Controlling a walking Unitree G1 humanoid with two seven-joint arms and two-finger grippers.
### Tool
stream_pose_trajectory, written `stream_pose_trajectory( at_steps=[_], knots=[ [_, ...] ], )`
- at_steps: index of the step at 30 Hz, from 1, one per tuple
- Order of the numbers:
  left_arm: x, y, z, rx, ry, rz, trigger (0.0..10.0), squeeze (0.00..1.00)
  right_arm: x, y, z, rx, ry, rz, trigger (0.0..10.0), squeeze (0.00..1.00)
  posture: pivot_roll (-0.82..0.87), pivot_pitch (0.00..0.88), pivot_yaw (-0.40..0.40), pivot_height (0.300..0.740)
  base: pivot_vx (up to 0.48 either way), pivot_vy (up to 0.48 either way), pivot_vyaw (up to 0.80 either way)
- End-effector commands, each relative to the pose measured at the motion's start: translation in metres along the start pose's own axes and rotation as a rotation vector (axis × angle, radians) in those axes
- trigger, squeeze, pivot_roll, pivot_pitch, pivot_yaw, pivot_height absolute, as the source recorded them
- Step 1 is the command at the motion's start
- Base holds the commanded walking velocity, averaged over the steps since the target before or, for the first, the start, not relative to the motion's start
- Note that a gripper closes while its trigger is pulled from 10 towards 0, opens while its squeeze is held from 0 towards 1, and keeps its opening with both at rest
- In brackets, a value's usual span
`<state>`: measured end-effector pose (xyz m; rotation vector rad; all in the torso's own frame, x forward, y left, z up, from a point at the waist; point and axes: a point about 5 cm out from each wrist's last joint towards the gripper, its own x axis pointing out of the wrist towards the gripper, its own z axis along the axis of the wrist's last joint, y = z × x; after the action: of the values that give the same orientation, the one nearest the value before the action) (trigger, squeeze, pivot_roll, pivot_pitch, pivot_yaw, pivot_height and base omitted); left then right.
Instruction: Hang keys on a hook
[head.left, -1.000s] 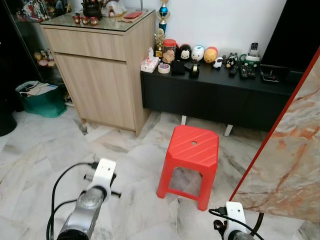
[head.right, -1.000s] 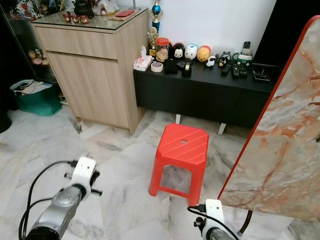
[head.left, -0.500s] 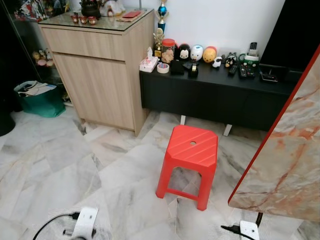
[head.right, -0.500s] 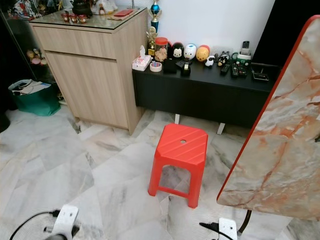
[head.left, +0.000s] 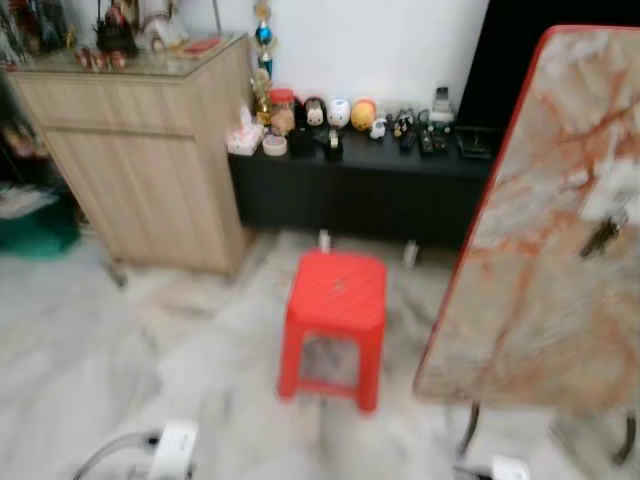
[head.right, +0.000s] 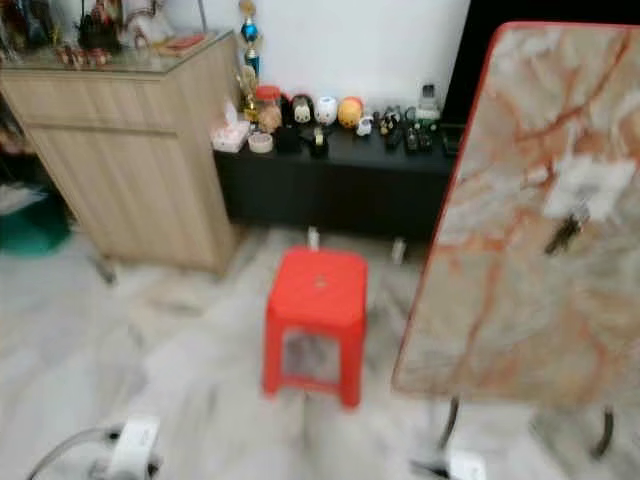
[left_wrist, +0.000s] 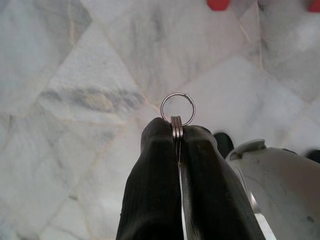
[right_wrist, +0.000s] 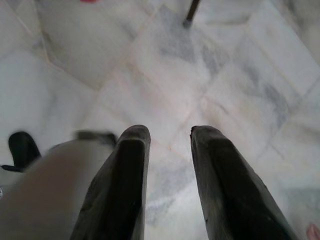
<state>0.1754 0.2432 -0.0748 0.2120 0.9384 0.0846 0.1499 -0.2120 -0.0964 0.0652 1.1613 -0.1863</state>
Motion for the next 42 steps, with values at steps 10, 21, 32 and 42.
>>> stream_pose_trajectory(
  at_steps=[10, 21, 32, 42],
  knots=[
    [-0.001, -0.01, -0.01, -0.013, 0.032, -0.004, 10.0, 0.0, 0.0, -0.004, -0.003, -0.011, 0.021, -0.012, 10.0, 0.0, 0.01, 0.0, -0.014, 0.723, 0.0, -0.478, 0.0],
    [-0.001, -0.016, -0.012, -0.02, 0.046, -0.015, 10.0, 0.0, 0.0, -0.001, -0.002, 0.006, 0.018, -0.004, 10.0, 0.0, 0.0, 0.0, -0.005, 0.723, 0.0, -0.479, 0.0],
    [-0.002, -0.02, -0.014, -0.023, 0.049, -0.024, 10.0, 0.0, 0.0, -0.001, -0.002, 0.01, 0.018, 0.001, 10.0, 0.0, 0.01, 0.0, -0.009, 0.723, 0.0, -0.478, 0.0],
    [-0.003, -0.02, -0.018, -0.032, 0.061, -0.024, 10.0, 0.0, 0.0, -0.001, -0.003, 0.014, 0.02, 0.002, 10.0, 0.0, 0.01, 0.0, -0.008, 0.723, 0.0, -0.478, 0.0]
  ],
)
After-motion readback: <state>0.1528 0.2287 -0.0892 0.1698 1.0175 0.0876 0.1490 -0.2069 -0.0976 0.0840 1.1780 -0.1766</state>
